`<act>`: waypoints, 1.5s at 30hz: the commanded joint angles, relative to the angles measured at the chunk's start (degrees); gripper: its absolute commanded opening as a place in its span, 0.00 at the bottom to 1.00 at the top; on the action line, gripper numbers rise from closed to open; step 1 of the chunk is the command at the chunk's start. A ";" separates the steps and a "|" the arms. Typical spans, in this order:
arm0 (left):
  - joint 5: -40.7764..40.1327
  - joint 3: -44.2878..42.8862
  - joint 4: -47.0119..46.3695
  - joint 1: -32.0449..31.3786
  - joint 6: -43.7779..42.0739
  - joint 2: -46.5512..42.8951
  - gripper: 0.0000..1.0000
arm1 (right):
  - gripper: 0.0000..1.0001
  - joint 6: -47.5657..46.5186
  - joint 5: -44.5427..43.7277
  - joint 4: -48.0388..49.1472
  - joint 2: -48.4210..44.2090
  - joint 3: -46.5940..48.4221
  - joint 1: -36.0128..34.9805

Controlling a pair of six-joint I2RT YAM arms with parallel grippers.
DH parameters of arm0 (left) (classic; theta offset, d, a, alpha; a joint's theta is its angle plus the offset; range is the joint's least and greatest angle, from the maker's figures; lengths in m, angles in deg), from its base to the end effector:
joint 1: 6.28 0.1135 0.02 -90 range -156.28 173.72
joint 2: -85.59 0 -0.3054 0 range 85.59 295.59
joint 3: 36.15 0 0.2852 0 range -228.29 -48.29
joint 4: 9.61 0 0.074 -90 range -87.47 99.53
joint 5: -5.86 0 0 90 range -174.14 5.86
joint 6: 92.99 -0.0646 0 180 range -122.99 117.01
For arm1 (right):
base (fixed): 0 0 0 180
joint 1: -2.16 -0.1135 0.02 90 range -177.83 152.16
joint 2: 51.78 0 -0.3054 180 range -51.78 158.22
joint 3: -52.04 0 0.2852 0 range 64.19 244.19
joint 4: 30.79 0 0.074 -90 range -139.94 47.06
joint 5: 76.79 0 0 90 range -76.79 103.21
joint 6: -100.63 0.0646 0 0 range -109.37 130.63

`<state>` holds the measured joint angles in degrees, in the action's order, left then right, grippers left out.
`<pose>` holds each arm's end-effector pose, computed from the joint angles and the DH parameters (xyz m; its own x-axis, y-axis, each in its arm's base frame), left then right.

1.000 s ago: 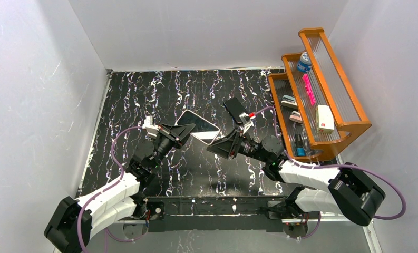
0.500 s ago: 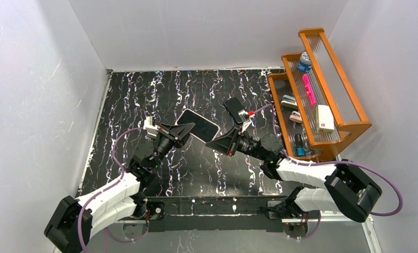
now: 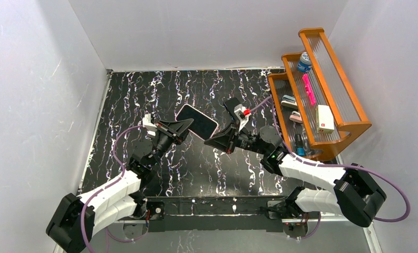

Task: Take the phone out of the phone case
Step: Remove the phone case from the phone.

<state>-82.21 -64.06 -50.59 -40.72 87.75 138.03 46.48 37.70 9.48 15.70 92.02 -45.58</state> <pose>0.1853 -0.1297 0.2764 -0.5948 -0.8038 0.0029 0.2259 -0.1705 -0.9591 0.1722 0.2293 0.2933 -0.4332 0.3158 -0.8442 -0.8533 0.1577 0.4969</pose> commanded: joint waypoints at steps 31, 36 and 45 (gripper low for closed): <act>37.68 -15.51 8.57 10.59 -22.42 10.57 0.00 | 0.99 -21.14 1.06 -32.46 -8.37 4.66 3.11; 41.40 -19.50 20.62 11.80 -33.32 9.15 0.00 | 0.99 -22.56 8.36 -39.04 -10.27 6.57 5.02; 45.28 -23.54 27.55 11.93 -39.92 7.23 0.00 | 0.87 -20.38 20.95 -34.04 -8.49 7.00 8.44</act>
<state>-41.71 -84.72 -22.61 -29.22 50.18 147.28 25.50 51.65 -27.76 6.26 96.31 -37.30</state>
